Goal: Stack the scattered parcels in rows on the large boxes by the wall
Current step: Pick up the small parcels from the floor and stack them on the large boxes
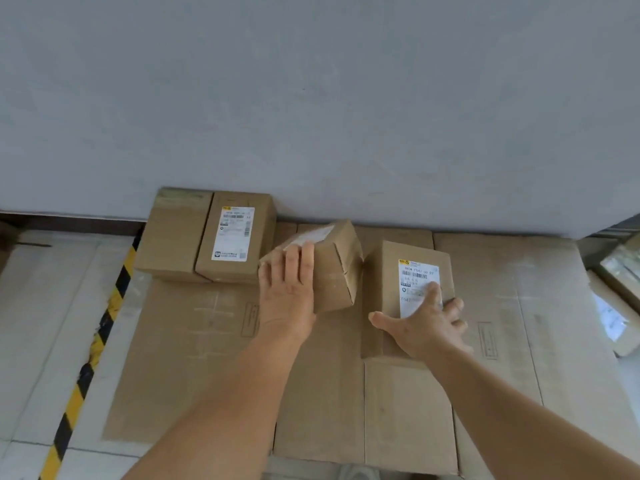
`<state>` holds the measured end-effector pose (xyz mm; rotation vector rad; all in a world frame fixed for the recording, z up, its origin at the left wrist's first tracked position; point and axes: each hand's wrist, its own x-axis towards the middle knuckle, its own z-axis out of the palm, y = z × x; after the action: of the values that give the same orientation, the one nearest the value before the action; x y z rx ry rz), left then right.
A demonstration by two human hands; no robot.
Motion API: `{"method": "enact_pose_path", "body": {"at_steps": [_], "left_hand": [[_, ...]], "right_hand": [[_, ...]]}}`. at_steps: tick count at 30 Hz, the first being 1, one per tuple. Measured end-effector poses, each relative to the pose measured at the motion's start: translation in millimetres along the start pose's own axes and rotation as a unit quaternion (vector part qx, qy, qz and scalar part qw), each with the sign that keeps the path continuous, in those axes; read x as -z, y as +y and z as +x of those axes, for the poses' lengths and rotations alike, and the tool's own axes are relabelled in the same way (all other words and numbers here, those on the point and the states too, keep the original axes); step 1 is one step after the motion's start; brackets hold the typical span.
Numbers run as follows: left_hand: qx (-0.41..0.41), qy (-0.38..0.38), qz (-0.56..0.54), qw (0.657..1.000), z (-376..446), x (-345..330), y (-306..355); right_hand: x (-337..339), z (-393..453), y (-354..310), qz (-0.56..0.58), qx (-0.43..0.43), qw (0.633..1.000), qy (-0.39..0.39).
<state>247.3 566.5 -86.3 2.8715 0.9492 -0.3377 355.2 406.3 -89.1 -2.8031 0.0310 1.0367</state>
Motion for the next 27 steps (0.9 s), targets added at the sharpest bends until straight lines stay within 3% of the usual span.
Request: {"method": "enact_pose_path", "body": {"at_steps": [3, 7, 10, 16, 18, 20, 22, 24, 27], "left_hand": [[-0.063, 0.015, 0.058, 0.996, 17, -29, -1], [-0.119, 0.156, 0.088, 0.977, 22, -82, -9], [-0.125, 0.214, 0.078, 0.966, 22, -106, -16], [-0.090, 0.092, 0.002, 0.992, 21, -136, -18], [-0.044, 0.045, -0.047, 0.997, 19, -135, -12], [0.035, 0.004, -0.115, 0.993, 17, -128, -6], [0.160, -0.019, -0.213, 0.964, 17, -116, -1], [0.304, 0.014, -0.313, 0.900, 21, -106, 1], [0.477, 0.010, -0.501, 0.722, 33, -101, -3]], "right_hand": [[-18, 28, -12, -0.007, 0.001, 1.000, 0.007], [-41, 52, -28, -0.034, 0.007, 0.999, 0.010], [-58, 62, -36, -0.040, 0.010, 0.999, 0.014], [-76, 72, -40, -0.020, 0.090, 0.996, 0.019], [-77, 77, -36, 0.022, 0.144, 0.989, 0.018], [-77, 79, -32, 0.097, 0.142, 0.985, 0.019], [-78, 77, -30, 0.179, 0.060, 0.982, 0.002], [-83, 75, -30, 0.239, -0.036, 0.970, -0.034], [-93, 73, -36, 0.309, -0.095, 0.944, -0.058]]}}
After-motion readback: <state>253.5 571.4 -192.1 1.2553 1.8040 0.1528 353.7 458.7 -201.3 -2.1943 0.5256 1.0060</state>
